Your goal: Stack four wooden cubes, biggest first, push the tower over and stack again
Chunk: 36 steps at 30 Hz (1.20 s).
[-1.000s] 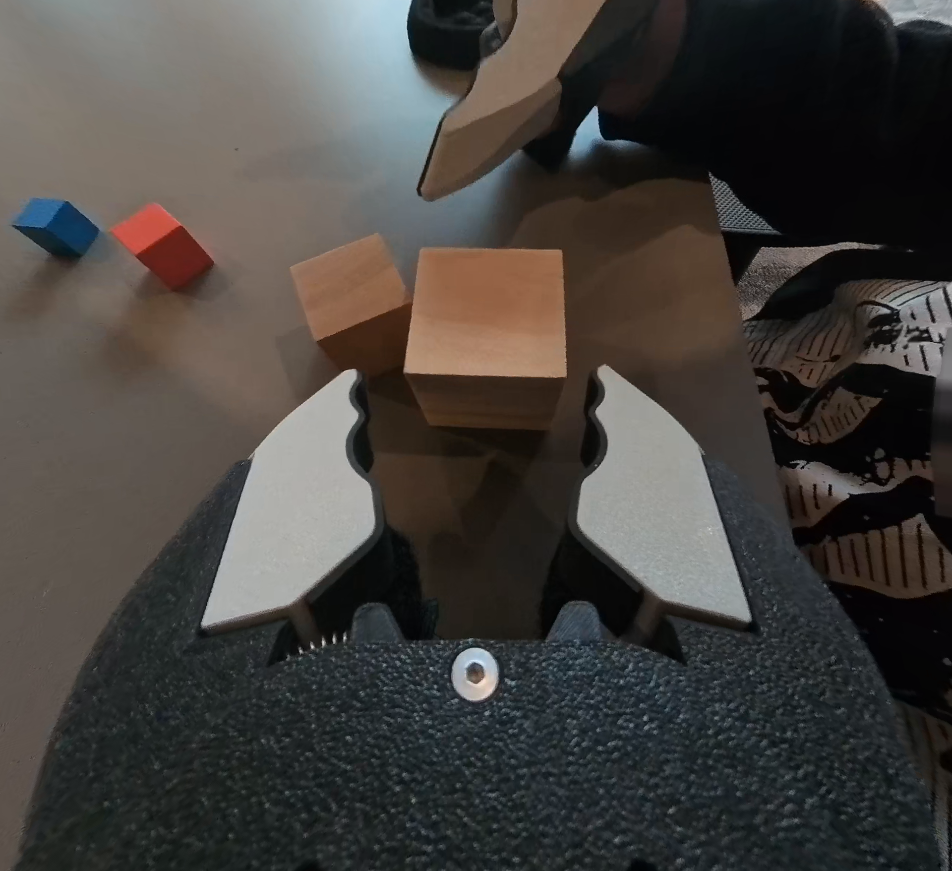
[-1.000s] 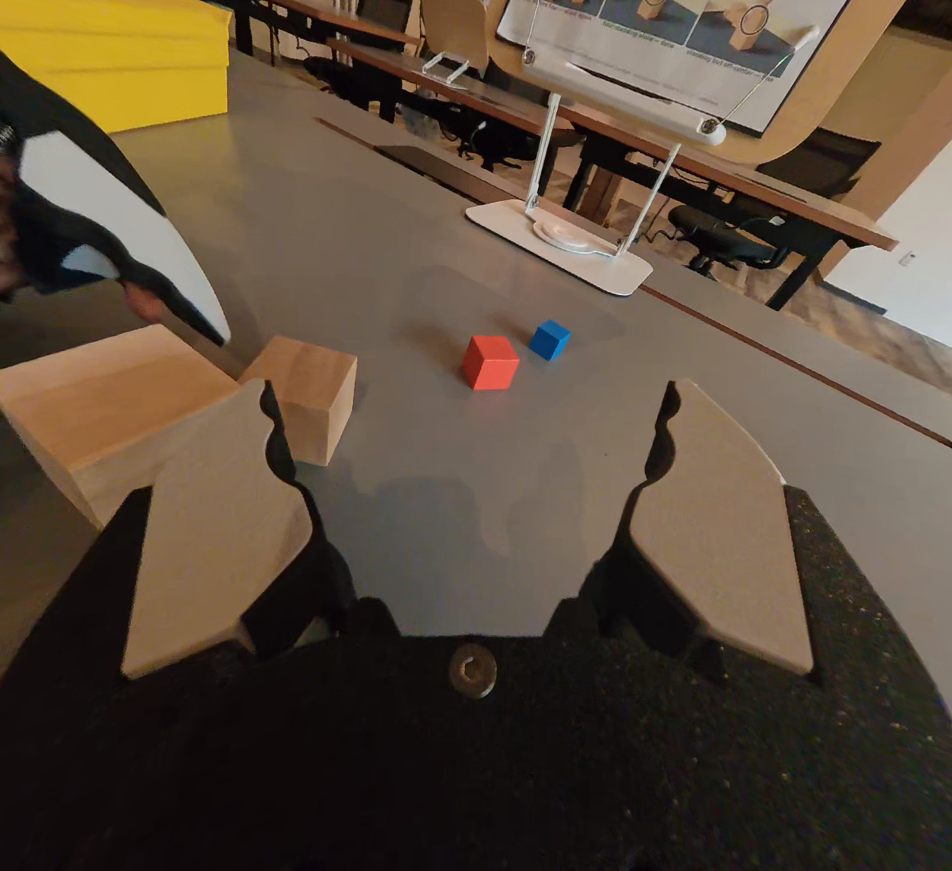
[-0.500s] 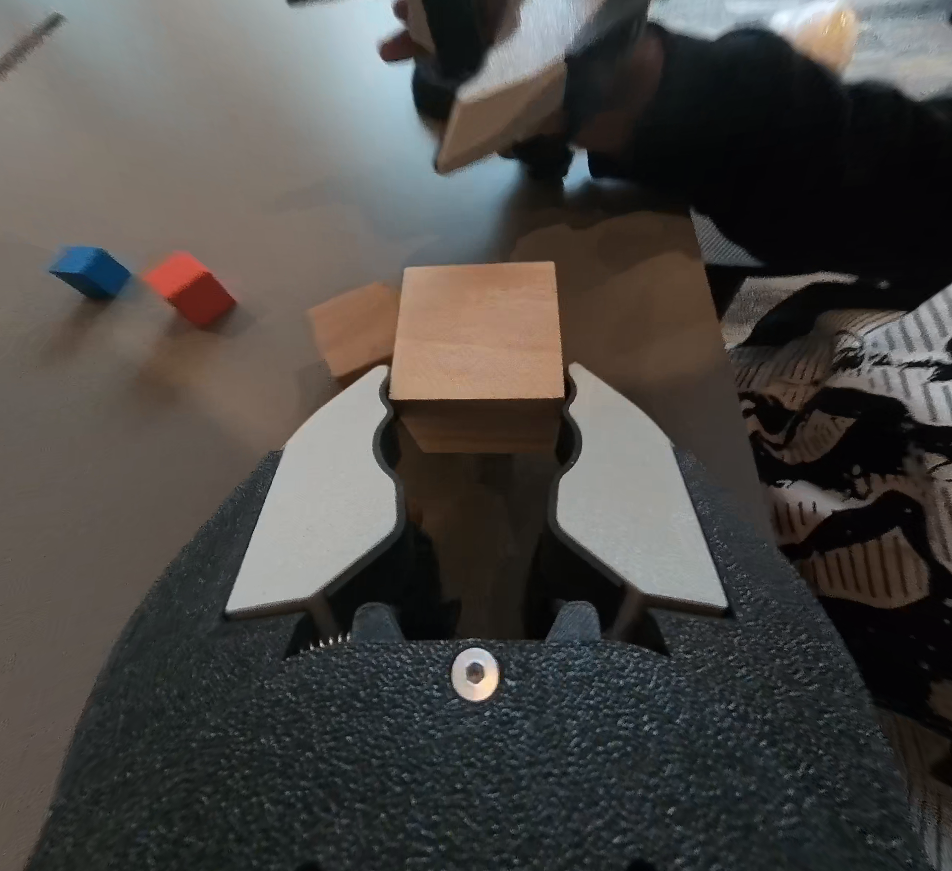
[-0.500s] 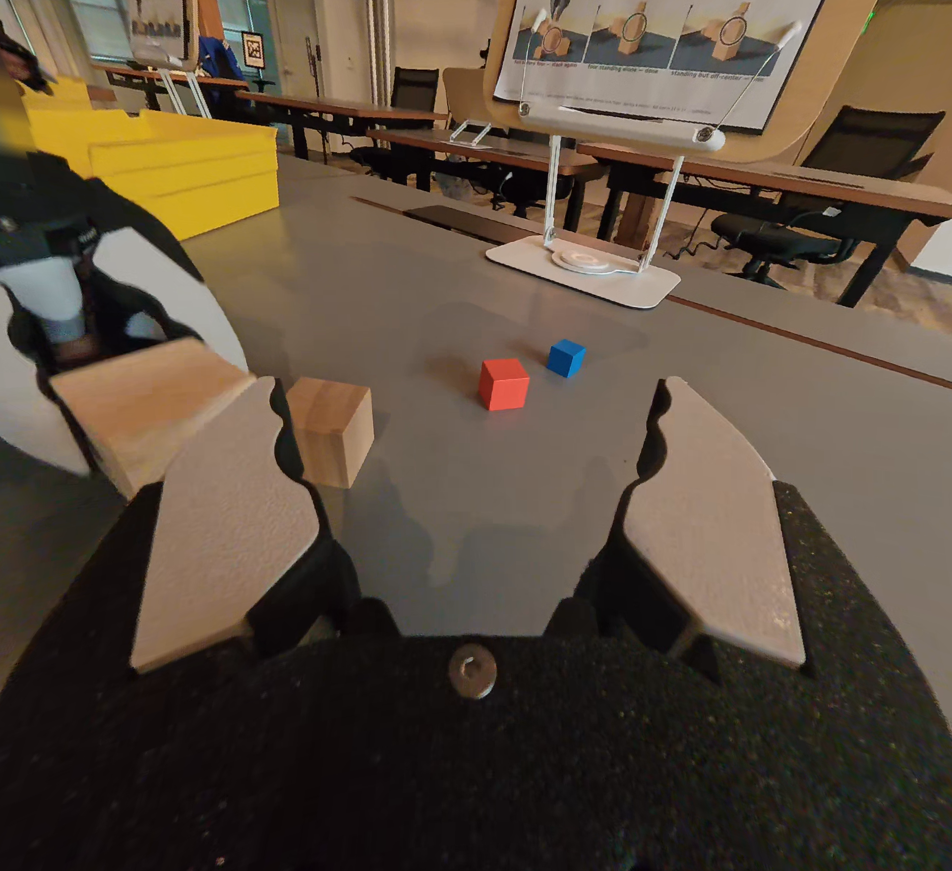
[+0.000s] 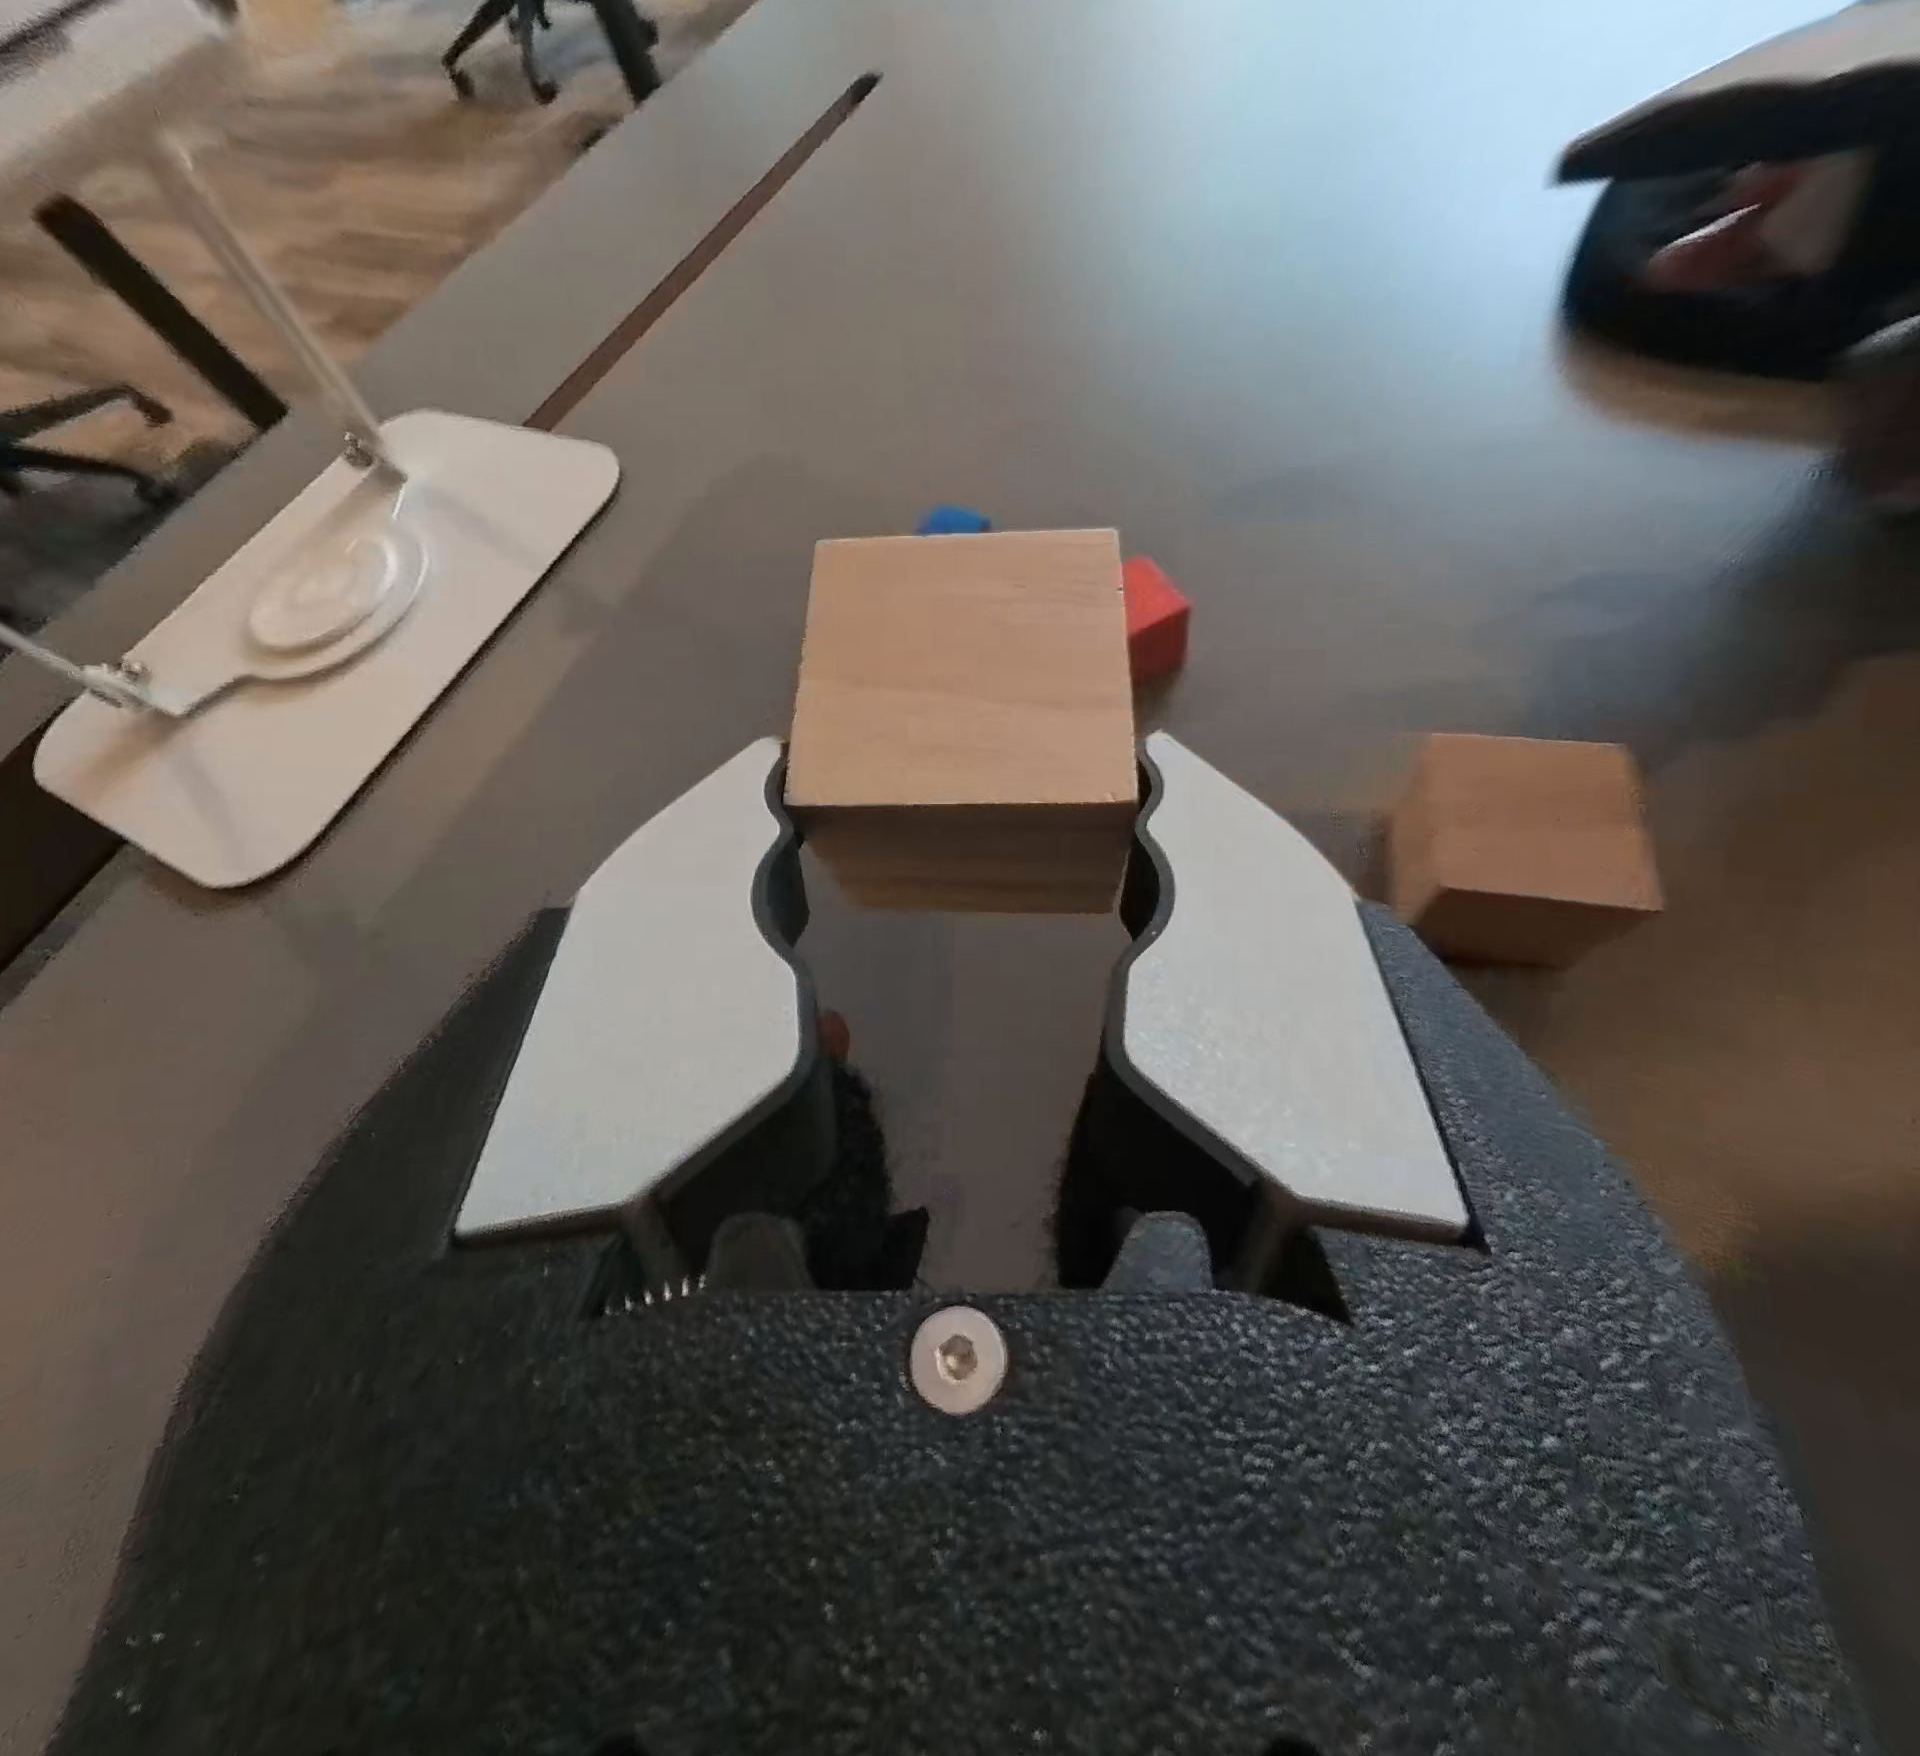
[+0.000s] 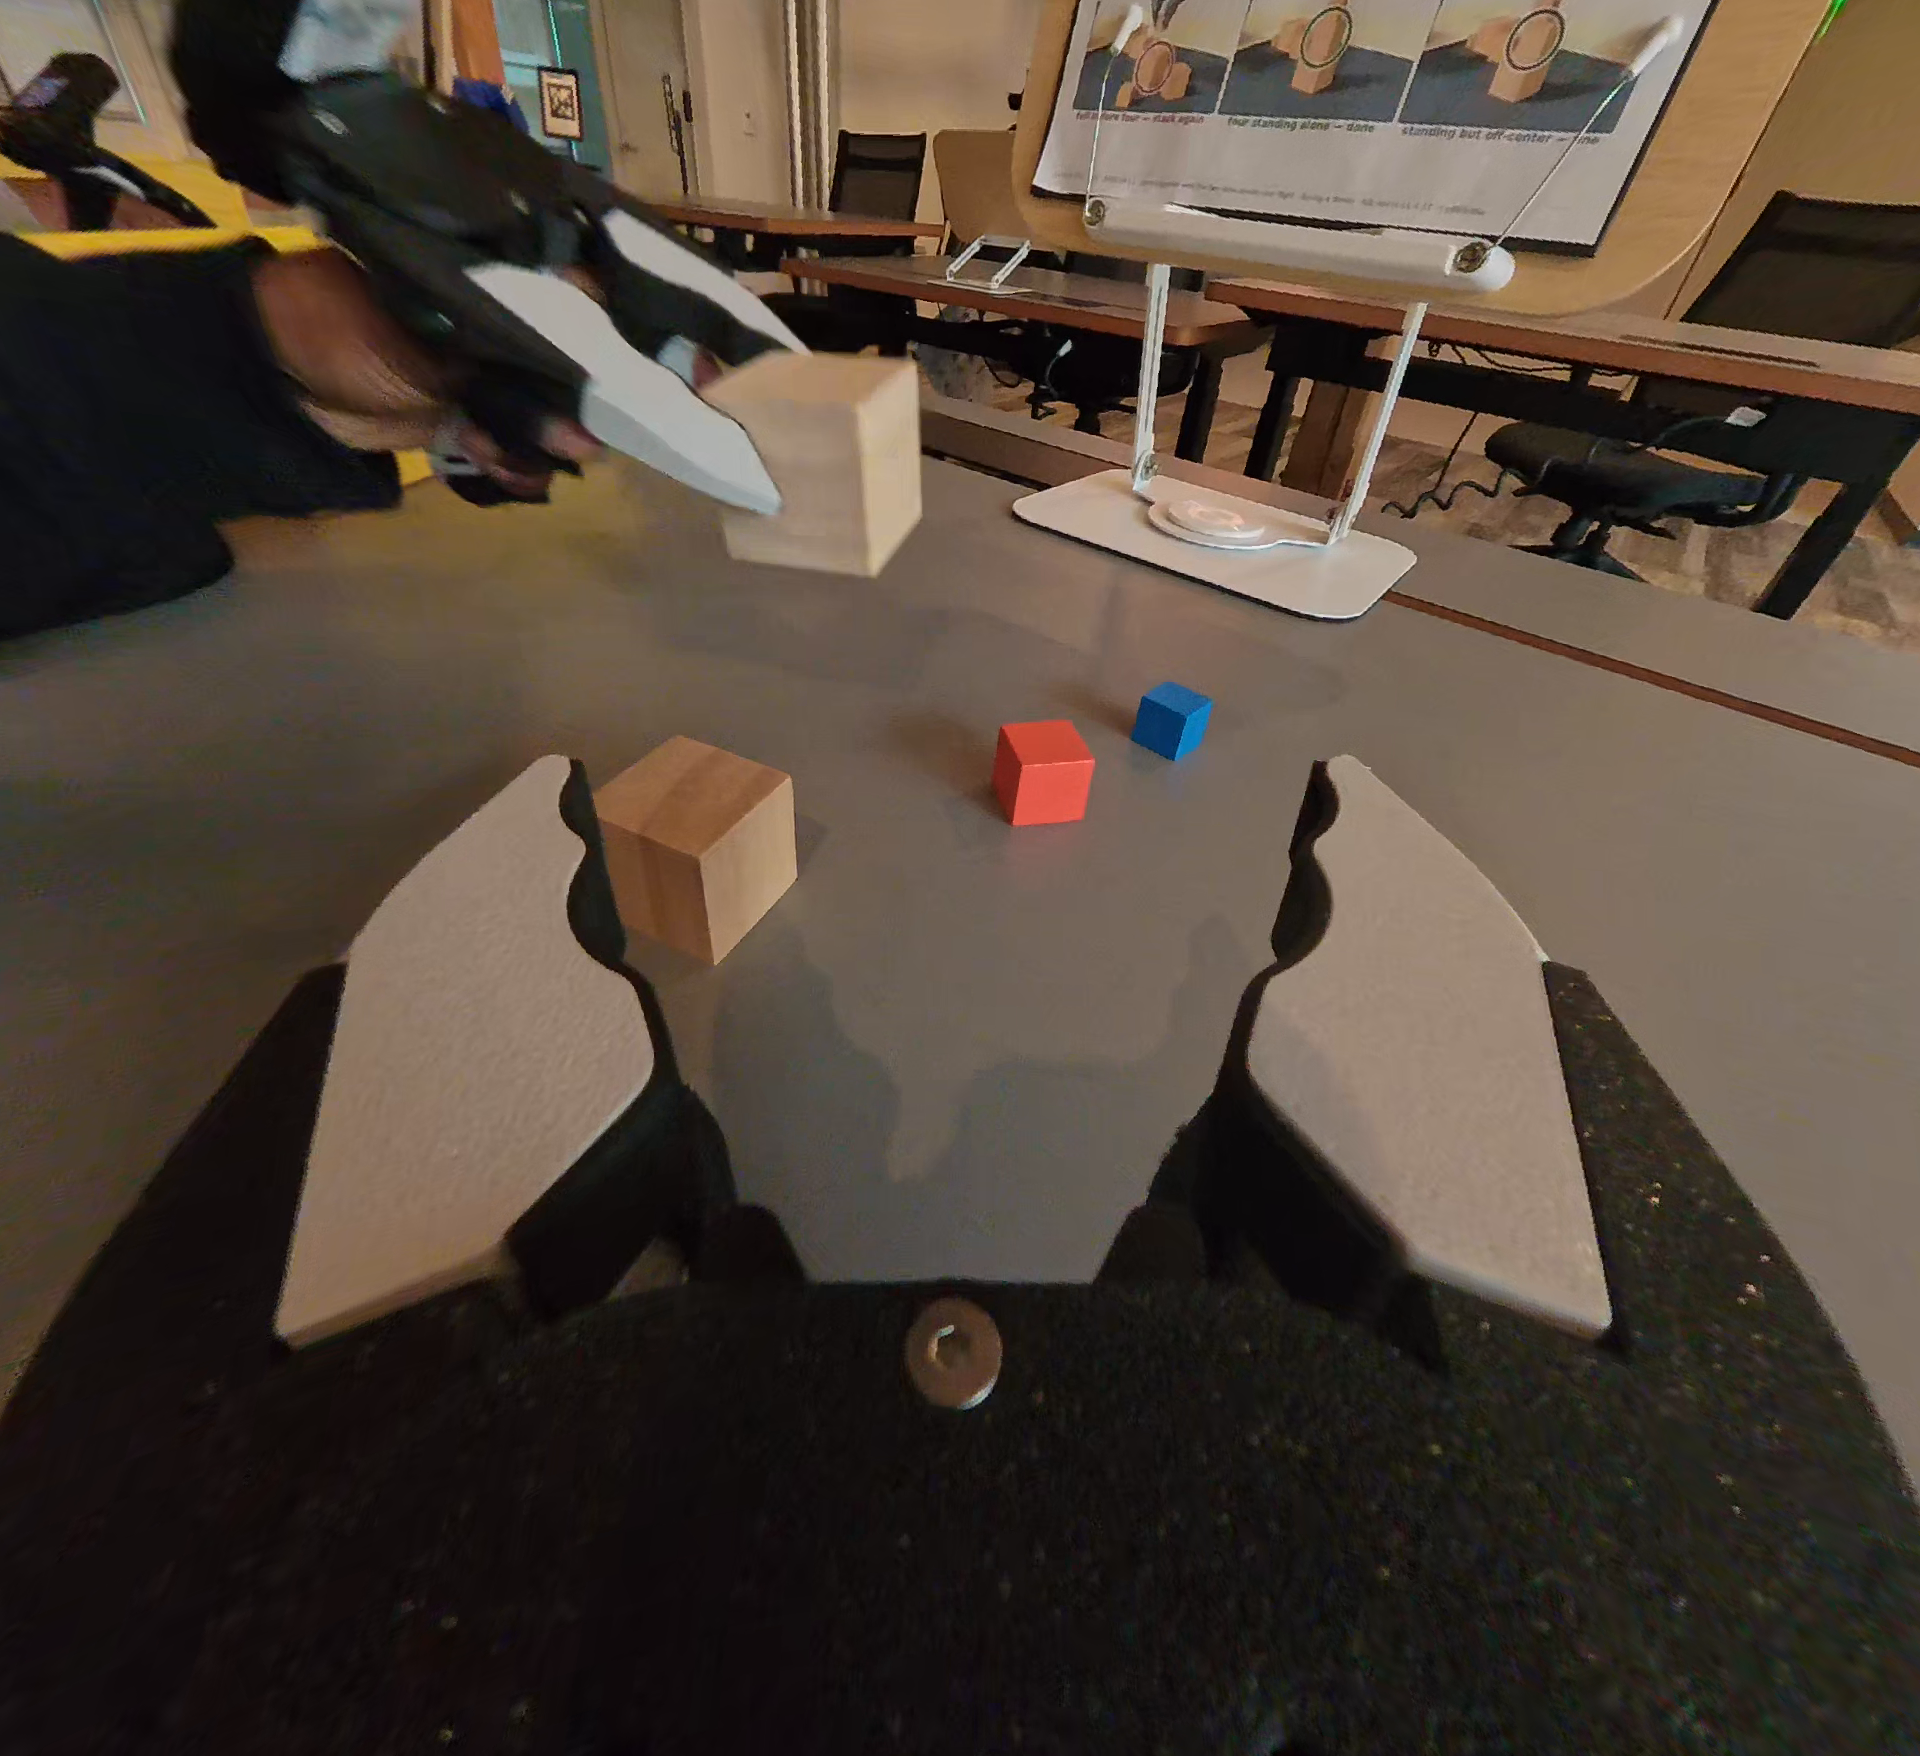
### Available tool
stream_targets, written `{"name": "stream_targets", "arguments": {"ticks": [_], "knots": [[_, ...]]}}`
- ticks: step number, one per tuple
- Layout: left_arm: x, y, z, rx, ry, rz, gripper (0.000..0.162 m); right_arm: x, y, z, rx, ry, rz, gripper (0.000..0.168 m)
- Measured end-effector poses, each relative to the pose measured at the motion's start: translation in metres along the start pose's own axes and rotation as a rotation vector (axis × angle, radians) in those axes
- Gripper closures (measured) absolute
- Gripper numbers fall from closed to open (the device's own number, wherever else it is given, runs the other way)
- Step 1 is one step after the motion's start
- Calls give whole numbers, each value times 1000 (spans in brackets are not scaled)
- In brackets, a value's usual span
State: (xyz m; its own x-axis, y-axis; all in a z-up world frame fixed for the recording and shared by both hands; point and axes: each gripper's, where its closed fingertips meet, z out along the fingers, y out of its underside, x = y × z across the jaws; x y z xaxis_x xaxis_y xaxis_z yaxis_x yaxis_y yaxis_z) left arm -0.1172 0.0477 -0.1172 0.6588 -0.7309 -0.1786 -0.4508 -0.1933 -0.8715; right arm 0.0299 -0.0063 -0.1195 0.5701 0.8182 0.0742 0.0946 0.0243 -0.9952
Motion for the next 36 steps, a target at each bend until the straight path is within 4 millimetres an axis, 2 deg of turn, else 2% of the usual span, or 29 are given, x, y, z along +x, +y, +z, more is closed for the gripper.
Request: {"name": "stream_targets", "arguments": {"ticks": [3,6,22,25,30,33,36], "knots": [[-12,13,22,-15,-55,-24,103,0,-1,-1,6,1,2,45],[-15,19,34,-9,-87,-51,103,0,0,0,1,-1,-1,47],[3,41,54,-83,-117,-105,102,0,-1,0,4,-3,2,49],[4,42,55,-90,-116,-98,101,0,-1,-1,5,-3,3,49],[4,42,47,-95,-108,-99,69,1,-1,-1,8,-5,6,49],[6,37,35,-69,-95,-89,63,1,-1,-1,7,-4,5,49],[9,23,12,7,-86,-96,64,1,-1,-1,10,-2,1,50]]}}
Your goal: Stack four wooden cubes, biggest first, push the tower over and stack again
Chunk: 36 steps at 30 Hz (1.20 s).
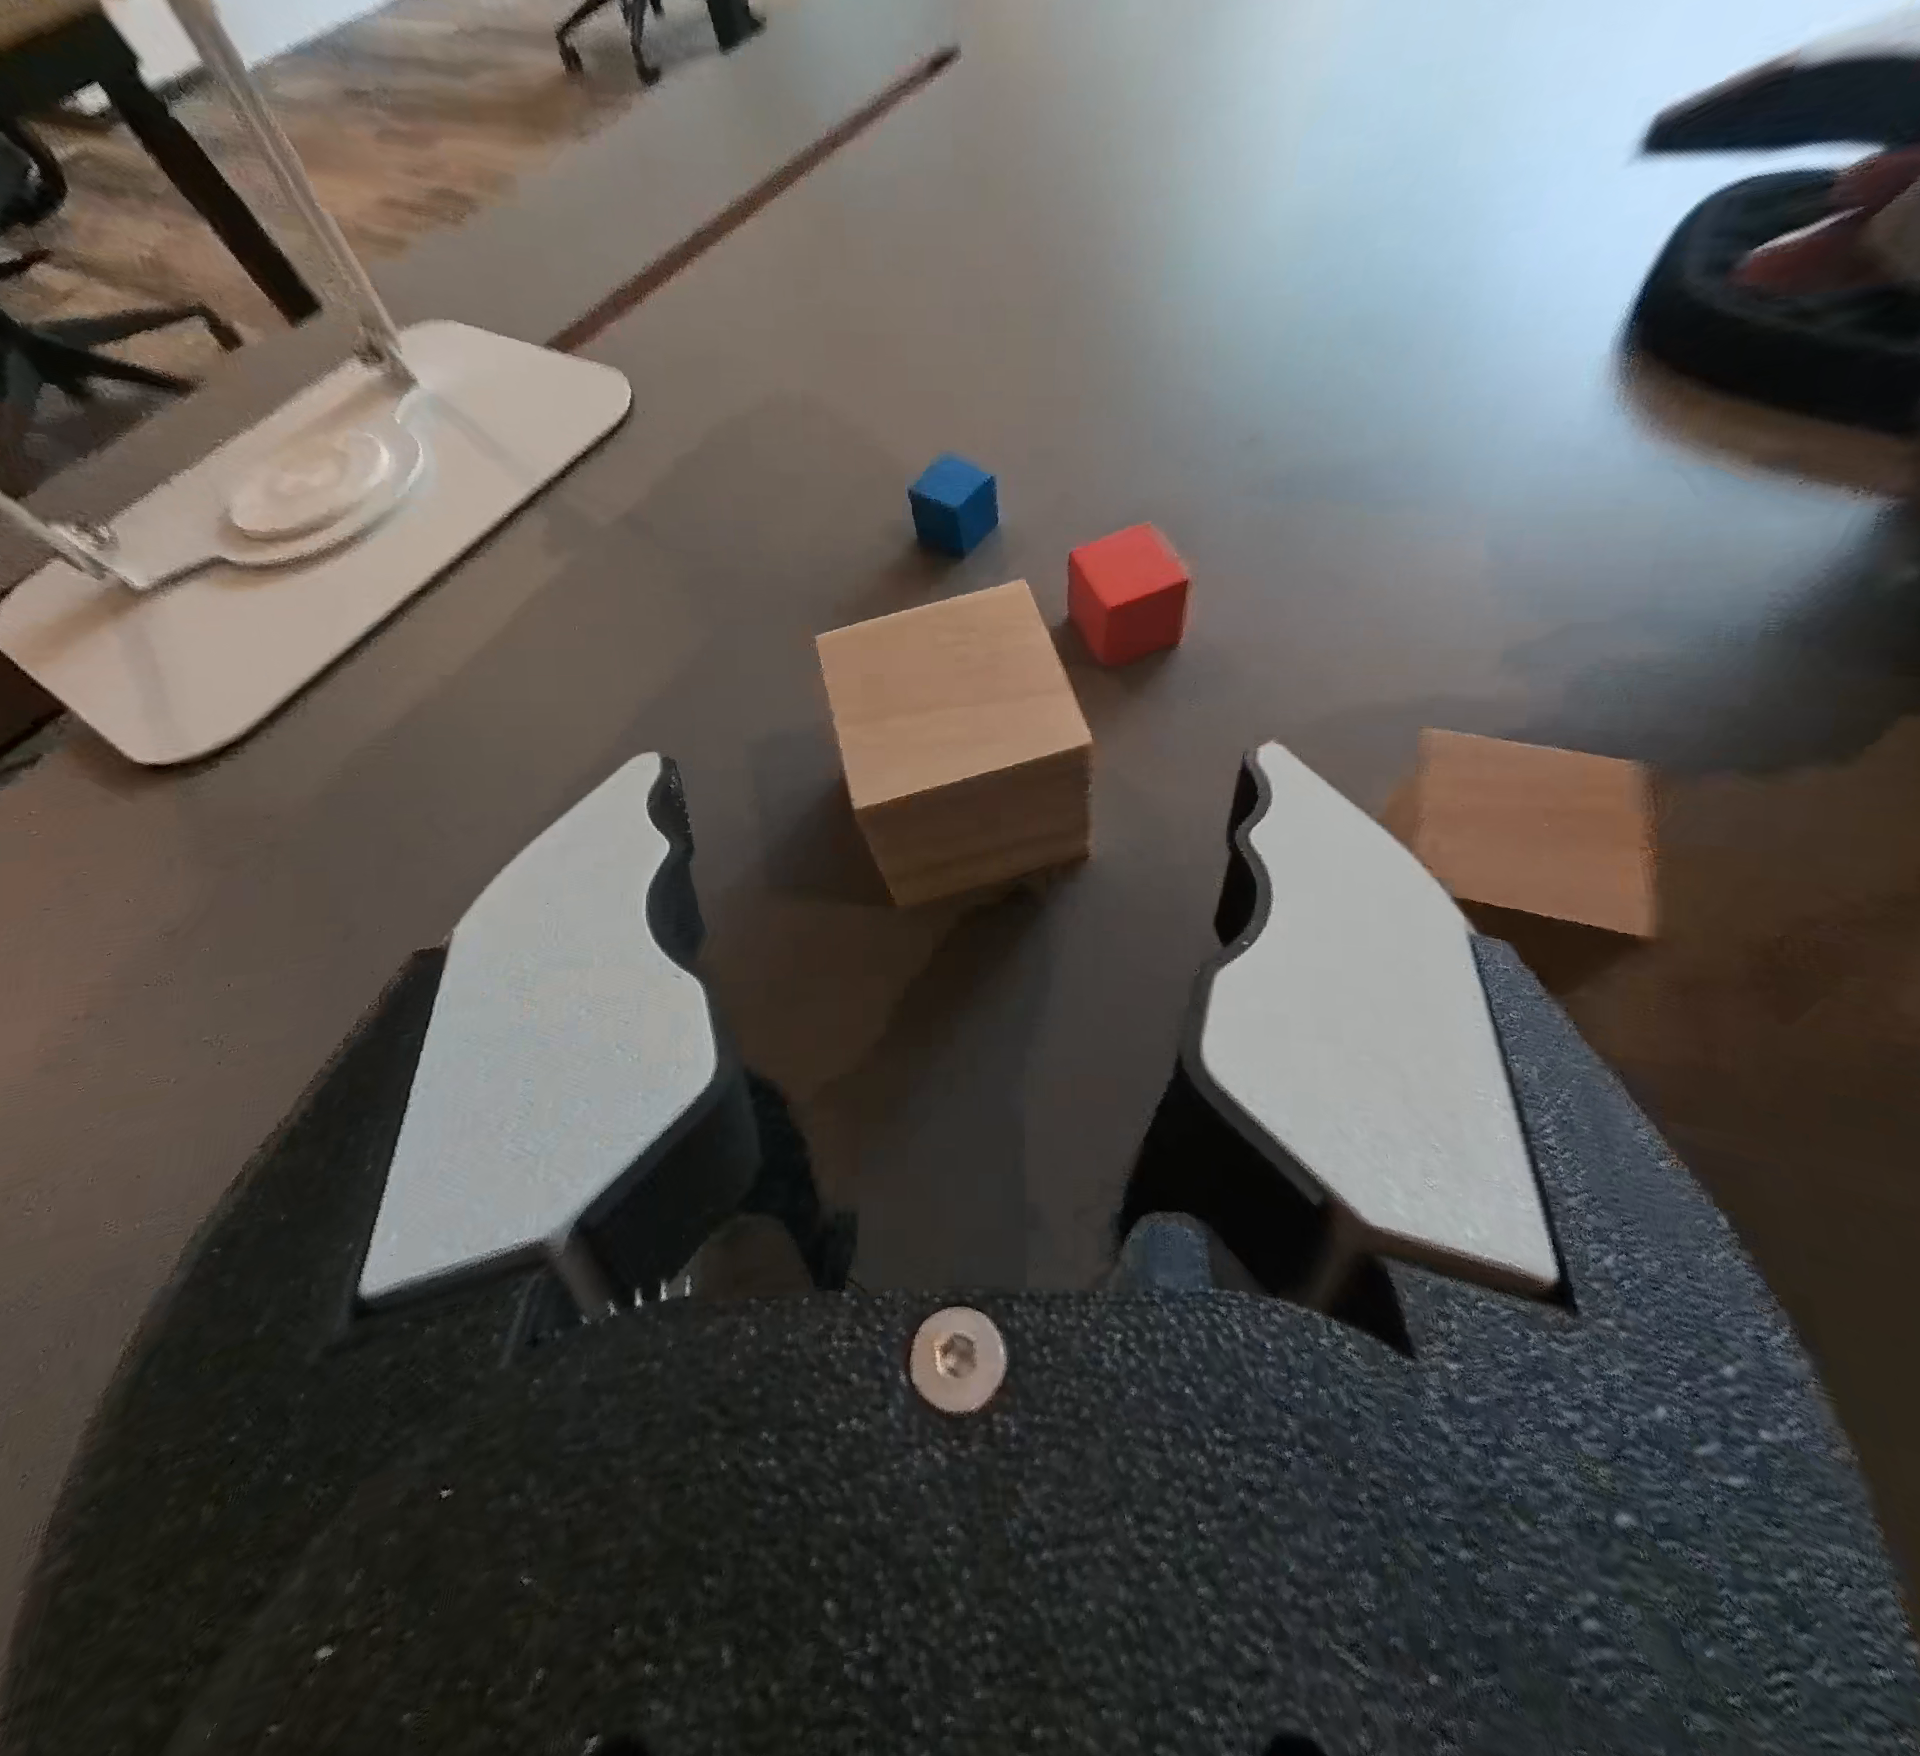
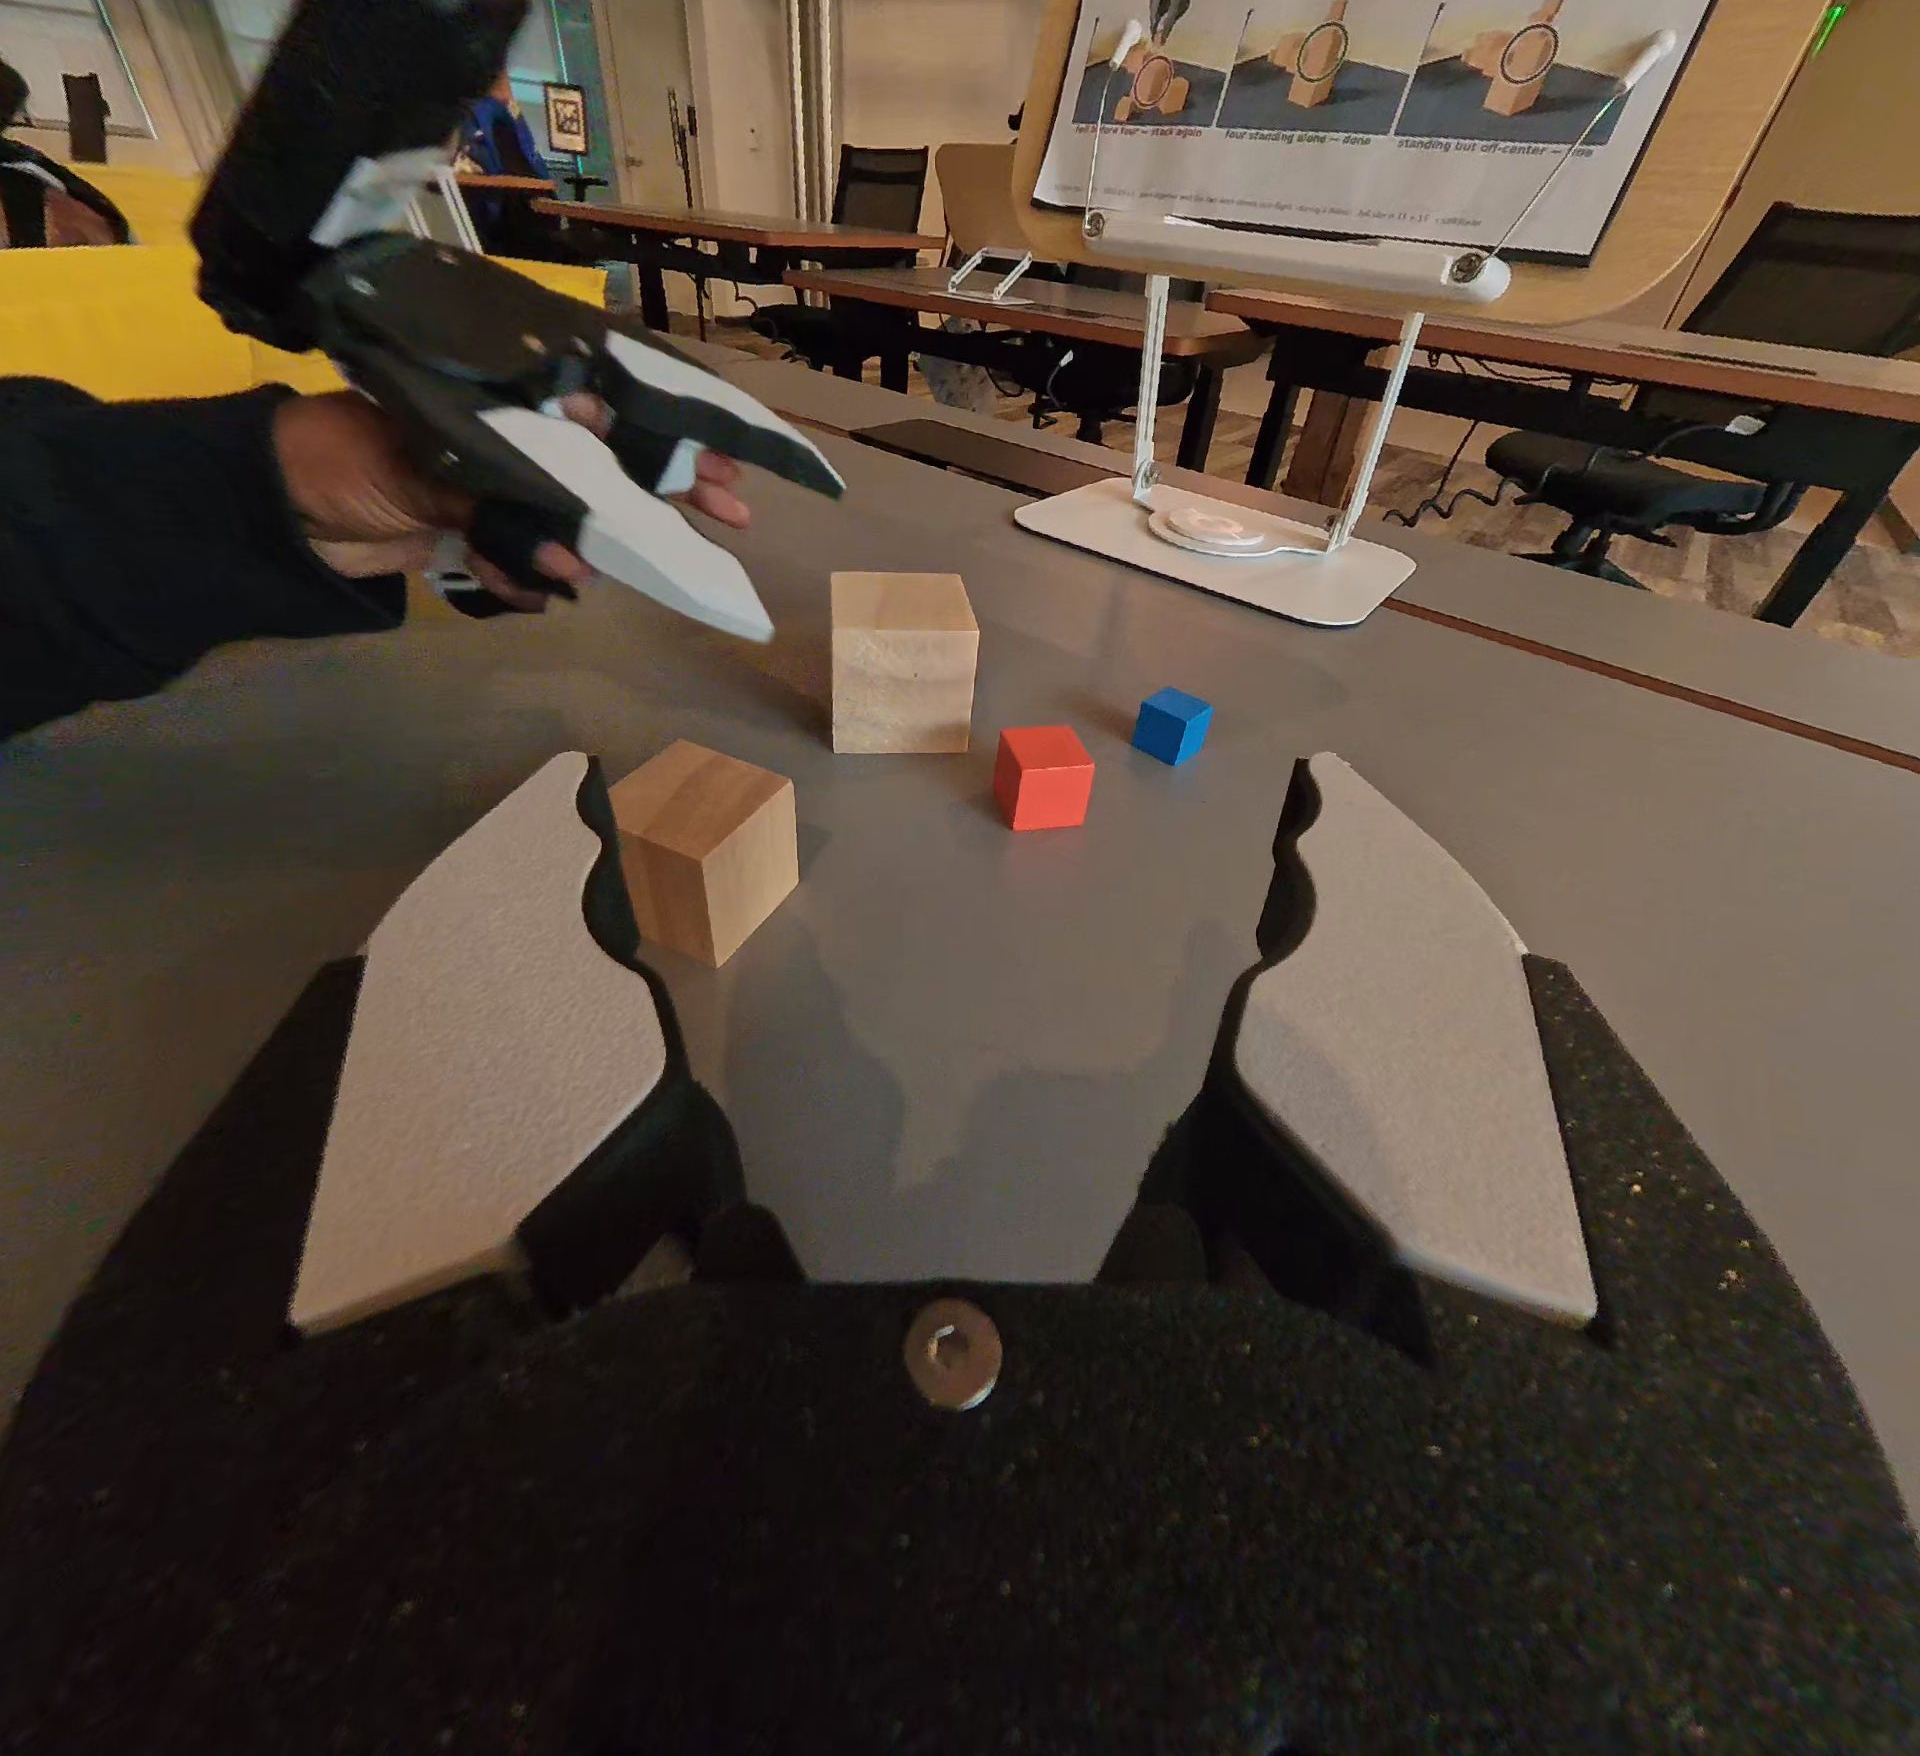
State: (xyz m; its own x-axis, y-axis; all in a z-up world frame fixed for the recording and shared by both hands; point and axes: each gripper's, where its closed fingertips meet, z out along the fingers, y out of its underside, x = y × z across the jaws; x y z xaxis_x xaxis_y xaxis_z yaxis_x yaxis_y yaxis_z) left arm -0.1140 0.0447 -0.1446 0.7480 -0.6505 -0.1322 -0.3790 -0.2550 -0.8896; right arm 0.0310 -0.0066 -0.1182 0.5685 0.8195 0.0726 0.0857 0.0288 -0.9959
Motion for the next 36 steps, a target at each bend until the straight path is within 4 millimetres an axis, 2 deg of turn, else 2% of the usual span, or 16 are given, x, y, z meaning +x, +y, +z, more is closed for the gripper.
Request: {"name": "stream_targets", "arguments": {"ticks": [2,6,8,11,14,19,25,30,36], "knots": [[8,-13,-20,72,34,-1,66,0,0,0,1,1,3,50],[37,-29,-59,171,115,28,68,0,0,0,0,0,1,51],[55,-29,-70,184,147,37,69,0,0,0,-3,-1,-1,51],[81,-23,-76,184,177,47,69,0,0,0,-3,-1,0,50],[102,-13,-72,176,209,59,70,0,-1,-1,5,1,-2,51],[116,0,-60,137,227,80,68,-1,0,-1,2,-3,1,51],[119,7,-51,95,231,117,66,1,-1,-1,9,-5,19,51],[120,18,-33,15,238,141,69,1,-1,-2,15,-6,27,52],[110,27,-13,-61,206,156,82,1,-2,-3,20,-8,29,53]]}}
